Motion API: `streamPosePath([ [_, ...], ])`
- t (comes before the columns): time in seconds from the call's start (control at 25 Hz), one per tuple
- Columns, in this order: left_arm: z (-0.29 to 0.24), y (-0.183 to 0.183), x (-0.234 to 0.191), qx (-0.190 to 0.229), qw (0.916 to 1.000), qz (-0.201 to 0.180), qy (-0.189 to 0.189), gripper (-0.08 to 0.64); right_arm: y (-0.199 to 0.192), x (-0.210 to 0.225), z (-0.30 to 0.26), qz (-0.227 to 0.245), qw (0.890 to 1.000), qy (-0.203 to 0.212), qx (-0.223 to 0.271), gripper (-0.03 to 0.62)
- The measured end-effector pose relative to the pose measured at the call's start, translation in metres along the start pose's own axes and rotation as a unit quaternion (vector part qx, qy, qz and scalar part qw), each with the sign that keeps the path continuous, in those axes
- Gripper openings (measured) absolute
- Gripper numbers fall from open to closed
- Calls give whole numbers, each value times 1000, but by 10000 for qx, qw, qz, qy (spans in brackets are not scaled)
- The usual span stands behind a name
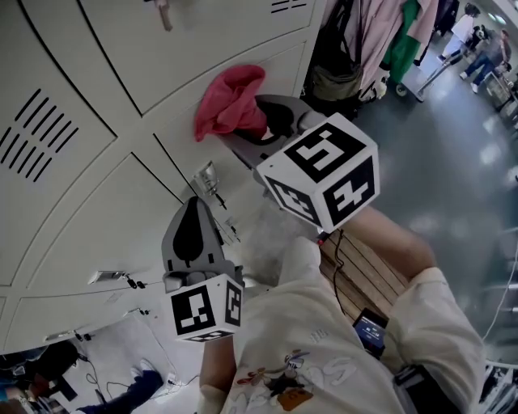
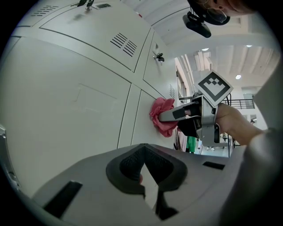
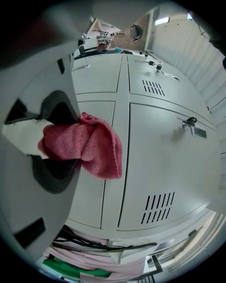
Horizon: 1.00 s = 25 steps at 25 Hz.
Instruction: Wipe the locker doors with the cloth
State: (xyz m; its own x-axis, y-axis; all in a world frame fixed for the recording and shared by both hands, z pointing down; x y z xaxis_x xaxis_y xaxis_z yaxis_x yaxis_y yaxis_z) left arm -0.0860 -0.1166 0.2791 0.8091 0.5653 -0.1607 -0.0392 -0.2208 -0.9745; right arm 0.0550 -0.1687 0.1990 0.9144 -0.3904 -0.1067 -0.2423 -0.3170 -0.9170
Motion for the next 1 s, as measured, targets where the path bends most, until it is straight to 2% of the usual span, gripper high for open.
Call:
streamPosePath([
  [0.2,0,-2,-3,9,10000,10,45,6,2,-13,-3,174,9998,68,98,176],
  [0.52,-2,-4,0,-76,10000,-20,58,6,-1,-17,-4,289,9984,-196,453,173],
  [0.64,-3,-7,2,-124,9999,-41,67,6,-12,-21,-9,367,9977,-293,482,173],
  [1.0,-1,-12,-1,-208,9996,-96,147,6,-54,-28,-28,167,9986,-361,342,173],
])
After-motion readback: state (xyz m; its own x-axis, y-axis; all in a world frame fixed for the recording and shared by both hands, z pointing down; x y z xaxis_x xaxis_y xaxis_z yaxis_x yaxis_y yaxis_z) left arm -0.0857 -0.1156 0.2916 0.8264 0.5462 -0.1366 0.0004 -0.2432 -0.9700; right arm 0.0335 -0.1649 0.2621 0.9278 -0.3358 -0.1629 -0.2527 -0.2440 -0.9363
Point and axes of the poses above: the fingertips, and each gripper's own axes: z backward along the fingers, x to its right, y out of its top, the point moved 5 cm from there along z, backward along the fingers, and after that the axes turned 5 degrees about -x, right-handed, at the moved point
